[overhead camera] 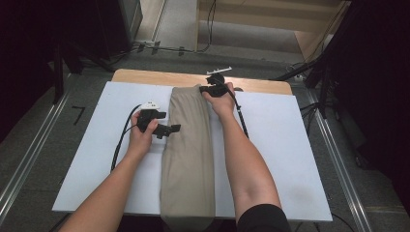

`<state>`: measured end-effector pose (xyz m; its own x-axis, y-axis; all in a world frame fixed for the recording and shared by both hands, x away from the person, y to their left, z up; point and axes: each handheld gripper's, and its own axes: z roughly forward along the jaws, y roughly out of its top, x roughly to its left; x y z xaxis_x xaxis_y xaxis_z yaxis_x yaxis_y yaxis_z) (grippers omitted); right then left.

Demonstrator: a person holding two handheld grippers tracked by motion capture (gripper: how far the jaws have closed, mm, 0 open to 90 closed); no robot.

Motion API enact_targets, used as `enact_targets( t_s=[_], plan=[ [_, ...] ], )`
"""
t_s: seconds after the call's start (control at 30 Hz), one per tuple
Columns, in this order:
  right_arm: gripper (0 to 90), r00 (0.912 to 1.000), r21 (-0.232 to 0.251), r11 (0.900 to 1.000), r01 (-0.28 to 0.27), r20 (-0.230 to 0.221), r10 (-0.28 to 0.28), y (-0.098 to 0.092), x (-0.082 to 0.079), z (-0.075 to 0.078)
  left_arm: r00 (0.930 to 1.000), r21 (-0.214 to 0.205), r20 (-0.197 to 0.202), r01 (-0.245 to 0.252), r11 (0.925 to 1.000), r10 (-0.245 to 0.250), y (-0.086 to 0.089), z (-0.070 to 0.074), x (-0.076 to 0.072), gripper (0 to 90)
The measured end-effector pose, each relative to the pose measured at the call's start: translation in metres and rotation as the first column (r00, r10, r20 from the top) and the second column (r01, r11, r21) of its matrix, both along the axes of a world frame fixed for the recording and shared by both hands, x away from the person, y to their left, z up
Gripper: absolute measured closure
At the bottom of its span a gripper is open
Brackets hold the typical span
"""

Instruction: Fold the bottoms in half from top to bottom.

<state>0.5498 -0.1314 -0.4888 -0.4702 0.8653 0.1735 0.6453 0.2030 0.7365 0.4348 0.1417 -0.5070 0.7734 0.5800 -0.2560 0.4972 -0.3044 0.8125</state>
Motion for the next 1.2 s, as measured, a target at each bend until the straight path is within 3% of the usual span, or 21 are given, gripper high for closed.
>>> enact_targets(
  t_s=[0.03,0.17,0.27,0.37,0.43,0.53,0.6,0.67,0.77,0.87,0.97,1.0,1.03,1.13,1.2],
  plan=[
    [84.5,1.0,0.001,1.0,0.003,0.001,-0.003,0.0,0.001,-0.001,1.0,-0.003,0.0,-0.003,1.0,0.003,0.0,0.0,0.0,1.9],
    [84.3,0.9966,0.008,0.9989,0.046,-0.069,-0.046,-0.006,0.007,-0.011,1.0,0.001,0.0,-0.003,1.0,0.003,0.0,0.0,0.0,1.9],
    [84.0,0.9985,0.028,0.9991,0.031,-0.046,-0.03,-0.008,0.007,-0.01,1.0,-0.003,0.0,-0.005,1.0,0.005,0.0,0.0,0.0,1.9],
    [83.9,0.9996,0.094,0.9951,0.029,-0.01,-0.028,-0.009,0.005,-0.002,1.0,-0.003,0.0,-0.006,1.0,0.006,0.0,0.0,0.001,1.9],
    [83.9,0.9997,0.06,0.998,0.02,0.01,-0.02,-0.007,0.005,0.0,1.0,0.002,-0.001,-0.005,1.0,0.005,0.0,0.0,0.0,1.9],
    [83.8,0.9991,0.011,0.9997,0.021,-0.036,-0.02,-0.008,0.008,-0.008,0.9994,0.02,-0.013,-0.032,0.9993,0.032,-0.001,0.0,0.002,3.8],
    [83.5,0.9992,0.004,1.0,0.005,-0.04,-0.005,-0.011,0.009,-0.015,0.9957,0.029,-0.048,-0.077,0.9966,0.079,-0.001,0.0,0.006,4.1],
    [83.4,0.9995,0.008,1.0,-0.004,-0.031,0.004,-0.011,0.01,-0.019,0.9933,0.038,-0.055,-0.1,0.9943,0.102,-0.002,0.001,0.009,6.0],
    [83.4,0.9997,-0.028,0.9995,-0.016,0.016,0.016,-0.007,0.009,-0.018,0.9903,0.083,-0.055,-0.123,0.989,0.128,-0.008,0.005,0.018,9.4],
    [81.9,0.9995,-0.058,0.9982,-0.014,0.029,0.015,-0.002,0.009,-0.02,0.9862,0.141,-0.044,-0.152,0.9782,0.16,-0.019,0.008,0.032,16.8],
    [68.0,1.0,-0.056,0.9984,0.001,0.005,-0.001,-0.003,0.009,-0.022,0.9829,0.184,-0.036,-0.171,0.968,0.18,-0.028,0.009,0.048,18.8],
    [56.3,0.9999,-0.059,0.9982,0.012,-0.006,-0.012,-0.003,0.009,-0.022,0.9798,0.196,-0.034,-0.187,0.9626,0.197,-0.029,0.01,0.053,19.0],
    [51.6,0.9994,-0.071,0.9971,0.027,-0.019,-0.028,-0.003,0.009,-0.023,0.976,0.196,-0.033,-0.205,0.9589,0.215,-0.029,0.01,0.059,19.7],
    [48.4,0.9998,-0.055,0.9984,0.01,-0.015,-0.011,-0.006,0.007,-0.025,0.9627,0.215,-0.03,-0.257,0.9423,0.269,-0.028,0.008,0.075,21.2],
    [47.7,0.9998,-0.049,0.9987,-0.014,-0.014,0.013,-0.008,0.007,-0.025,0.9533,0.248,-0.02,-0.287,0.9251,0.301,-0.029,0.006,0.085,23.8]
  ],
)
